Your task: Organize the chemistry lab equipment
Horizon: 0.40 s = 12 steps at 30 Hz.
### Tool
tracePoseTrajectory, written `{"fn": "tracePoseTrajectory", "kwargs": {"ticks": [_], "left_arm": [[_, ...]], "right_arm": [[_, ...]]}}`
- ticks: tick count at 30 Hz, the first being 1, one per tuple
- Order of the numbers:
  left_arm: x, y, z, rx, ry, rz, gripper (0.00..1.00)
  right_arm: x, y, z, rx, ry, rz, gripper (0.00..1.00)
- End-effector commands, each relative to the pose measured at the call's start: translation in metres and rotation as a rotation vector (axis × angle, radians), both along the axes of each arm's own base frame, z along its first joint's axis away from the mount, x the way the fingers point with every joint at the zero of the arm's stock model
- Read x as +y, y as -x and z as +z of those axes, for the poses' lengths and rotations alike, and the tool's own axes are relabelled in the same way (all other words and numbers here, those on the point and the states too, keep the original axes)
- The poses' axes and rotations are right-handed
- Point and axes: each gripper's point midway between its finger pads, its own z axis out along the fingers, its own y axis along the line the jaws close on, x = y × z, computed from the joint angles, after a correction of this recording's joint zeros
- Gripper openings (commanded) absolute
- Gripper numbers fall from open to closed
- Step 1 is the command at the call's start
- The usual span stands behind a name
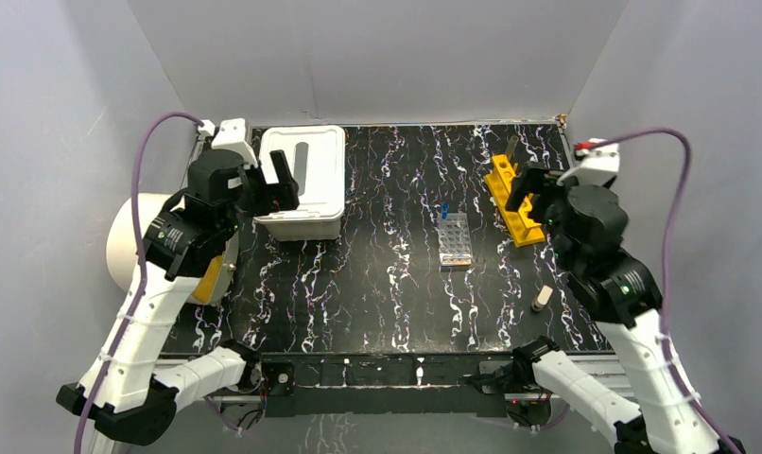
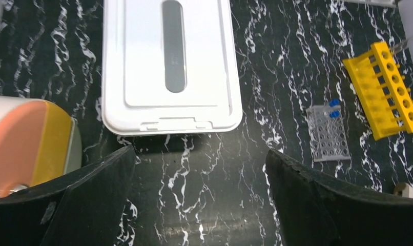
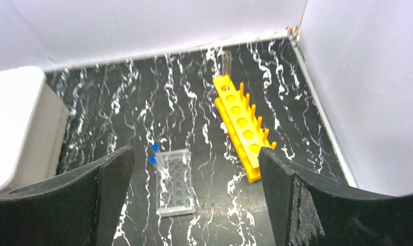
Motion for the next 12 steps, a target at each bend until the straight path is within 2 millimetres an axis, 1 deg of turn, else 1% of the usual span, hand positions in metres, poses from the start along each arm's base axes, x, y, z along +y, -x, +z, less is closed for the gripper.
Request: {"fn": "tracePoseTrajectory", "kwargs": {"ticks": [1, 3, 6, 12], "left_arm": [[0.027, 0.009, 0.032, -0.081, -0.060, 0.066, 0.98], [0.024, 0.011, 0.040, -0.100, -0.038, 0.052, 0.98], [0.022, 0.013, 0.043, -0.112, -0.018, 0.043, 0.98], [0.019, 0.016, 0.044, -0.128, 0.016, 0.030, 0.98]], "right_arm": [[-0.017, 0.014, 0.052, -0.199, -0.066, -0.043, 0.99], [-0.020, 0.019, 0.062, -0.226, -0.080, -0.044, 0.99], [-0.021, 0.021, 0.066, -0.230, -0.084, -0.045, 0.99], [-0.020, 0.025, 0.061, -0.220, -0.108, -0.038, 0.99]]}}
